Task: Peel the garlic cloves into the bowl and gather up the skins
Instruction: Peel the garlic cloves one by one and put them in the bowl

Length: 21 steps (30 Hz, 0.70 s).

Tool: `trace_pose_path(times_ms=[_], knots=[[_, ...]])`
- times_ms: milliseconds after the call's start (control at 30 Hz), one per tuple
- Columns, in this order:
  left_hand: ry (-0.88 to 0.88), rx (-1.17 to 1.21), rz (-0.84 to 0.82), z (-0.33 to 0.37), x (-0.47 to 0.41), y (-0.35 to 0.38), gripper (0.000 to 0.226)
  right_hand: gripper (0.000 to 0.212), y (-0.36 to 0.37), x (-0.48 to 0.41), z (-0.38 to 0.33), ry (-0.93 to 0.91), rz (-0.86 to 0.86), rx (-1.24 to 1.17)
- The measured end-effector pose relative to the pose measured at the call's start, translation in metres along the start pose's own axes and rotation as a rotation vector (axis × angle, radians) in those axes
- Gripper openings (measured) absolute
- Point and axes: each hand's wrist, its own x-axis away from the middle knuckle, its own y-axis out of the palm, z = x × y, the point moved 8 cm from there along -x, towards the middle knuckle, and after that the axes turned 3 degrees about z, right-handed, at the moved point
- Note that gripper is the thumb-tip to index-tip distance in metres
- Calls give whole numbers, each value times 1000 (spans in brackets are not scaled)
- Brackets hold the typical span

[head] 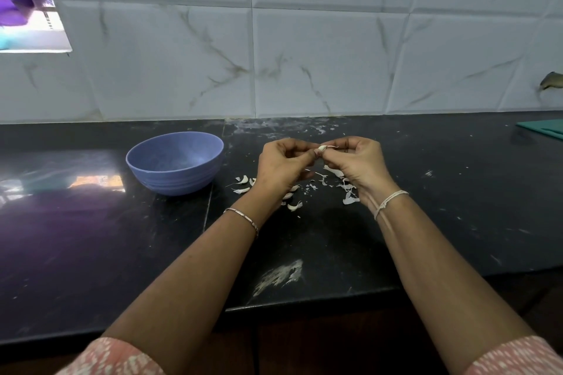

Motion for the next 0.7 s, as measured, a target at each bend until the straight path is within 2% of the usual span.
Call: trace_pose_path(times_ms=[100, 267, 400, 500, 600, 700], knots=[[24, -31, -1, 1, -1, 1, 5, 11, -1, 0, 1, 7, 21, -12], [122, -222, 26, 8, -1, 1, 11, 10, -2, 0, 2, 12, 28, -2], [159, -256, 62, 11, 2, 1, 9, 11, -2, 0, -2, -33, 21, 45], [77, -175, 79, 6, 1, 0, 6, 15, -5, -1, -5, -116, 71, 161], [-30, -27, 72, -1, 1, 1, 10, 8, -13, -1, -13, -227, 158, 419], [-114, 97, 45, -5, 3, 2, 10, 9, -16, -3, -13, -259, 149, 596]])
